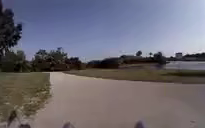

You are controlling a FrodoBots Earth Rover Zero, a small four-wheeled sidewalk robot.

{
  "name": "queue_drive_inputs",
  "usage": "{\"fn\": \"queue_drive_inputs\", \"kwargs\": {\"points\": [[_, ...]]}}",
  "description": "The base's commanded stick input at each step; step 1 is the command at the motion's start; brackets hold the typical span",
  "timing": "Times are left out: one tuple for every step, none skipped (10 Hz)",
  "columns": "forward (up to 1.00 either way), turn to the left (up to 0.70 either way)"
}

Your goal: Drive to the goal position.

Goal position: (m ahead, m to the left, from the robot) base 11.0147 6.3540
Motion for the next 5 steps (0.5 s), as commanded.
{"fn": "queue_drive_inputs", "kwargs": {"points": [[1.0, 0.03], [1.0, 0.03], [1.0, 0.03], [1.0, 0.03], [1.0, 0.03]]}}
